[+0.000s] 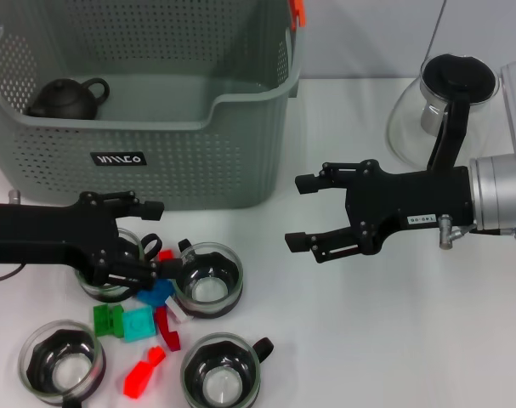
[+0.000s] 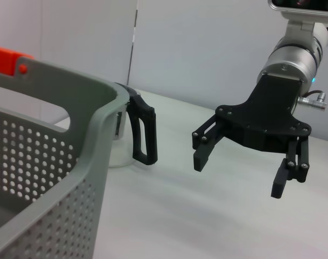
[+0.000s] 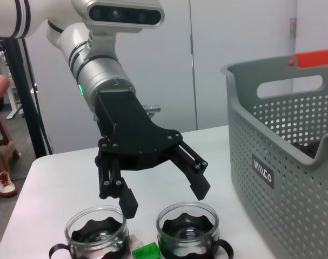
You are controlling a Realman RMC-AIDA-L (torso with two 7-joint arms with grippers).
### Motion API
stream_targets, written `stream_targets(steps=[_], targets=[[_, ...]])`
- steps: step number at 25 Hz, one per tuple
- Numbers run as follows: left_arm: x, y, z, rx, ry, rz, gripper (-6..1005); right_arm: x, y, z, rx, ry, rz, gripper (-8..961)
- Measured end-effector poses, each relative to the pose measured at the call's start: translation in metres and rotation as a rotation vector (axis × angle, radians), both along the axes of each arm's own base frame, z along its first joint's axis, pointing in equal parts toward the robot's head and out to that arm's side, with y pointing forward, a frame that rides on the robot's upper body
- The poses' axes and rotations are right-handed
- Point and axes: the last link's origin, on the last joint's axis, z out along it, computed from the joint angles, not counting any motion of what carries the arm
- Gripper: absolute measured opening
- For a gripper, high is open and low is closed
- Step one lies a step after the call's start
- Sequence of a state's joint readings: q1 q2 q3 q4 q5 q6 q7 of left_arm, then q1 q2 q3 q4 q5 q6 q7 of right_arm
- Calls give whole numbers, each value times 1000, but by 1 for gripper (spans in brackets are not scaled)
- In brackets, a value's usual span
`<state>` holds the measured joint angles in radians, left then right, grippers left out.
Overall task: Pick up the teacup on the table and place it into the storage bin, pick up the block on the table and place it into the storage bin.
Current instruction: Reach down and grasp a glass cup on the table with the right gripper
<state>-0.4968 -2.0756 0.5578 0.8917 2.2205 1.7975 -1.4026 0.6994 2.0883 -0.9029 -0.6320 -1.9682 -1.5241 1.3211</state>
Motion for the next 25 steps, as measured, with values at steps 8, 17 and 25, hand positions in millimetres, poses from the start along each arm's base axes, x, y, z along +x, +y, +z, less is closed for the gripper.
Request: stream_targets(steps=[8,17,25], targets=[[1,0,-1,-1,-1,4,947,-6,4,0,-17,9,-50,911],[0,0,-2,-9,7,7,946,-7,2,-2,-14,-4,-6,898],[-5,-4,0,-2,7,24,946,-18,-20,5,-143,3,146,886]])
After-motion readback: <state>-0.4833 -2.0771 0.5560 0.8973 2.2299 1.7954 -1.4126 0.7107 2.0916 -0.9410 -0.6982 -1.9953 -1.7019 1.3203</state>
